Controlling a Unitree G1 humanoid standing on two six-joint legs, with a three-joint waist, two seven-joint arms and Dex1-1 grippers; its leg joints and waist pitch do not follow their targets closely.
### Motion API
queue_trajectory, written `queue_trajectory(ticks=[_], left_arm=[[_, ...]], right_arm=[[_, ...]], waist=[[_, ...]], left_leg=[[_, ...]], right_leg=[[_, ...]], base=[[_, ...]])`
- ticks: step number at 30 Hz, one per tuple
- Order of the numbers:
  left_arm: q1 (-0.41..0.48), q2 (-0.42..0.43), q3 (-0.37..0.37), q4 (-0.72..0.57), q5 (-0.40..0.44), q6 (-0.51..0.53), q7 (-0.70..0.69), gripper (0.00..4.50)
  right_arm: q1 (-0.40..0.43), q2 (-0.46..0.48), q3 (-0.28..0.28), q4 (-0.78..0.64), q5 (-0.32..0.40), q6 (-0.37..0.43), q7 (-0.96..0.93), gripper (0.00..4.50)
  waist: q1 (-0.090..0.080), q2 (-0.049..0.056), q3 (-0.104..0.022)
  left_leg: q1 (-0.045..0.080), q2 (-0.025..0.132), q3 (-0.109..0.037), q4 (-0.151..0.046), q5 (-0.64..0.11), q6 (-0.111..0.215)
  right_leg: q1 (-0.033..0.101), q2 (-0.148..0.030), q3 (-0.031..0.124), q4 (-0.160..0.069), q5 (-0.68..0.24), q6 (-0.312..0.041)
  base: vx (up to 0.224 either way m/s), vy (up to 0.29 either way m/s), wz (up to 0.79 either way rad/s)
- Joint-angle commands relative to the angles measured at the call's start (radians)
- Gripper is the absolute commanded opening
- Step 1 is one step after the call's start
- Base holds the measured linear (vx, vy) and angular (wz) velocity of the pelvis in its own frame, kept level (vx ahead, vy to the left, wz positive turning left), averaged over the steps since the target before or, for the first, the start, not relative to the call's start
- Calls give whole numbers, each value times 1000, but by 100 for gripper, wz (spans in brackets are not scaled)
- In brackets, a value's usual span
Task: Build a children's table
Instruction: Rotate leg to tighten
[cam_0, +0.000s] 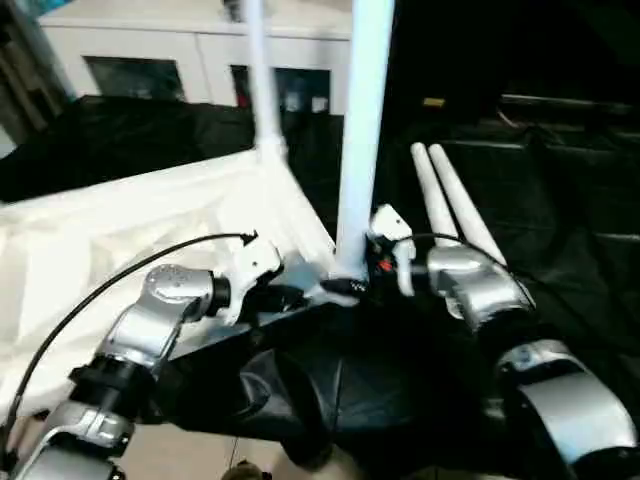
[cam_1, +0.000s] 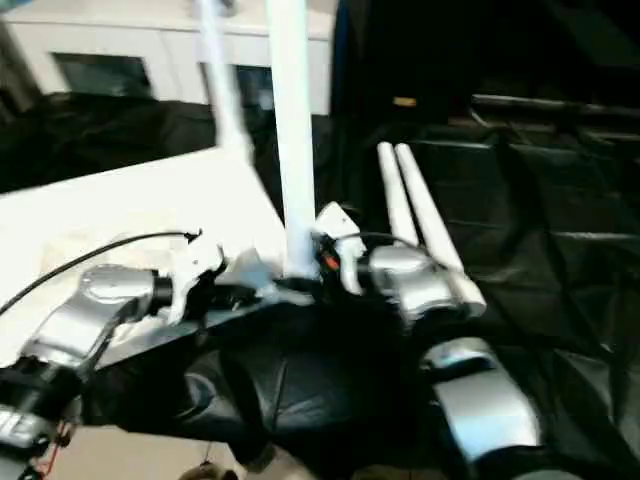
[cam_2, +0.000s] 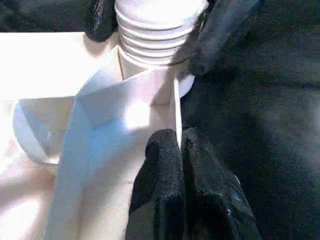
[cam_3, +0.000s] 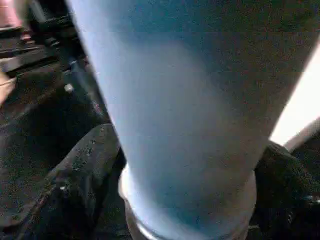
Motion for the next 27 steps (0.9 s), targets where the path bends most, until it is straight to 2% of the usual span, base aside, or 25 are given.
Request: queue_trajectory(ticks=[1, 4, 5, 8, 11, 12, 16, 17, 18, 19, 20, 22, 24, 25, 27], left_arm=[[0, 1, -40, -74, -42, -34, -96, 0], [6, 13, -43, -84, -51, -34, -121, 0], [9, 18, -43, -88, -55, -32, -131, 0], [11, 25, -47, -86, -55, -37, -147, 0], [6, 19, -41, -67, -47, -48, -138, 0], [3, 9, -37, -62, -47, -47, -125, 0], [-3, -17, -26, -47, -39, -42, -77, 0], [-24, -51, -13, -12, -19, -38, -1, 0], [-36, -69, -6, 5, -8, -34, 39, 0], [-39, -75, -3, 10, -5, -32, 53, 0], [-56, -100, 4, 27, 5, -4, 105, 0], [-71, -119, 8, 38, 17, 20, 150, 0], [-86, -139, 13, 51, 30, 39, 198, 0], [-98, -155, 19, 64, 38, 50, 235, 0], [-131, -200, 36, 98, 56, 75, 330, 0]], right_arm=[[14, -12, 33, -47, 4, 29, 71, 387], [24, -19, 38, -68, 9, 46, 96, 361], [29, -22, 39, -78, 11, 53, 107, 361], [37, -25, 41, -89, 11, 62, 122, 327], [46, -21, 36, -101, 19, 76, 119, 306], [54, -13, 36, -111, 21, 85, 111, 300], [67, 10, 21, -112, 20, 92, 51, 290], [57, 47, -13, -71, 10, 81, -95, 290], [48, 65, -30, -45, 3, 76, -177, 289], [45, 71, -35, -35, 0, 75, -205, 288], [24, 98, -59, 21, -18, 57, -370, 288], [8, 122, -83, 58, -15, 63, -474, 288], [0, 143, -101, 76, -4, 72, -530, 286], [-5, 158, -110, 85, -1, 71, -570, 285], [-17, 201, -131, 103, 4, 62, -679, 284]], waist=[[-2, 1, -78], [-1, 2, -78], [-1, 5, -77], [-2, 2, -79], [-2, 4, -80], [-2, 10, -80], [-3, 11, -79], [-5, 11, -78], [-10, 7, -75], [-12, 8, -75], [-17, 7, -77], [-27, 5, -77], [-33, 6, -77], [-37, 3, -76], [-39, 7, -78]], left_leg=[[12, 21, 3, -63, -218, 60], [12, 21, 3, -63, -217, 56], [12, 20, 2, -64, -222, 51], [11, 20, 2, -63, -211, 50], [11, 19, 1, -63, -205, 49], [11, 19, 2, -63, -210, 47], [12, 19, 1, -64, -224, 39], [13, 18, 1, -64, -228, 31], [13, 13, 1, -64, -238, 17], [15, 12, -1, -66, -242, 10], [16, 13, -3, -67, -242, -2], [12, 11, -6, -69, -240, -11], [15, 10, -4, -67, -247, -5], [14, 9, -2, -64, -246, 6], [14, 9, -1, -64, -230, 7]], right_leg=[[58, -68, 42, -71, -261, -223], [58, -68, 42, -71, -269, -221], [57, -68, 42, -71, -279, -218], [58, -68, 42, -72, -273, -214], [58, -67, 41, -70, -252, -221], [57, -66, 41, -72, -248, -222], [57, -66, 41, -73, -259, -221], [57, -66, 41, -75, -272, -215], [56, -67, 42, -79, -308, -205], [56, -67, 40, -81, -331, -197], [58, -71, 40, -82, -357, -184], [60, -71, 39, -82, -371, -173], [56, -69, 39, -86, -365, -175], [55, -69, 41, -87, -357, -178], [55, -66, 40, -85, -334, -181]], base=[[0, 0, 0], [0, 0, 0], [0, 0, 0], [0, 0, 0], [0, 0, 0], [0, 0, 0], [0, 0, 0], [0, 0, 0], [0, 0, 0], [0, 0, 0], [0, 0, 0], [0, 0, 0], [0, 0, 0], [0, 0, 0], [0, 0, 0]])
